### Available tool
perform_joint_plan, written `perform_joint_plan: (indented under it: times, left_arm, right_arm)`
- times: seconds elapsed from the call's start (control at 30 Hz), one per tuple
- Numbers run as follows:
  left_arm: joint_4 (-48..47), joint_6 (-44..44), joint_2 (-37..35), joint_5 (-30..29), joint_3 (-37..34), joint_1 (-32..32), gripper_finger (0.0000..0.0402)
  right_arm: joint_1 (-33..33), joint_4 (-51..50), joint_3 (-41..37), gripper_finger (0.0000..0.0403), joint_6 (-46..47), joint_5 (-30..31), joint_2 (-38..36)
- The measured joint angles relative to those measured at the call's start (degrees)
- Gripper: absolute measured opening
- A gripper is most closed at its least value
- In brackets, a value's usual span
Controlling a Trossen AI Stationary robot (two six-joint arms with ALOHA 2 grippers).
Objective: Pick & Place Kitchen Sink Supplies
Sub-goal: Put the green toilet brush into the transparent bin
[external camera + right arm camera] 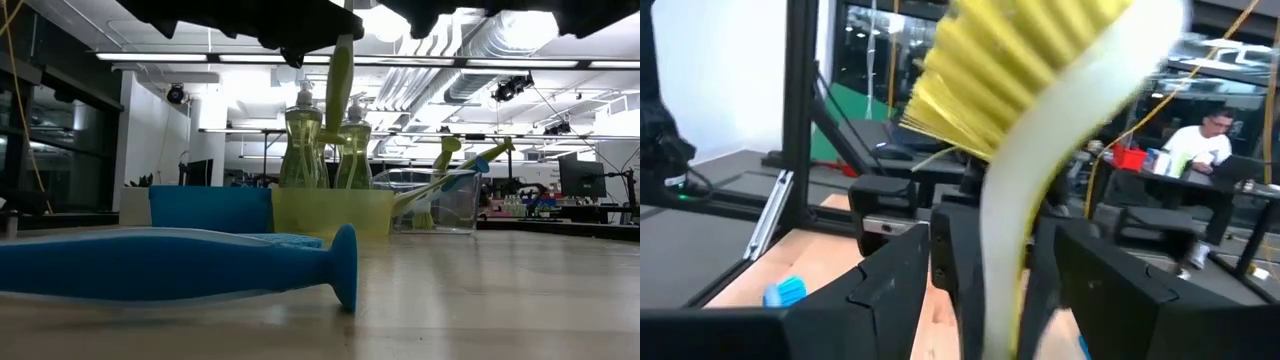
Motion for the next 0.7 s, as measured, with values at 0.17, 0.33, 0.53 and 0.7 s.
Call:
perform_joint_plan:
  times: [0.17,0.33,0.53,0.7]
  left_arm:
    - [-0.87,0.0,0.0,-0.02,0.0,0.0,0.0049]
    - [-1.4,0.07,-0.03,-0.17,-0.02,0.0,0.0049]
    - [-1.53,0.07,-0.04,-0.15,-0.02,0.0,0.0049]
    - [-1.61,0.05,-0.04,-0.17,-0.02,-0.02,0.0049]
  right_arm:
    - [-0.76,0.09,3.71,0.021,0.12,-2.86,4.21]
    - [-0.7,-1.17,5.56,0.0203,-0.36,-2.97,4.69]
    - [-0.7,-1.98,5.6,0.0151,0.13,-2.62,4.6]
    - [-0.7,-2.04,5.6,0.0082,0.14,-0.79,4.58]
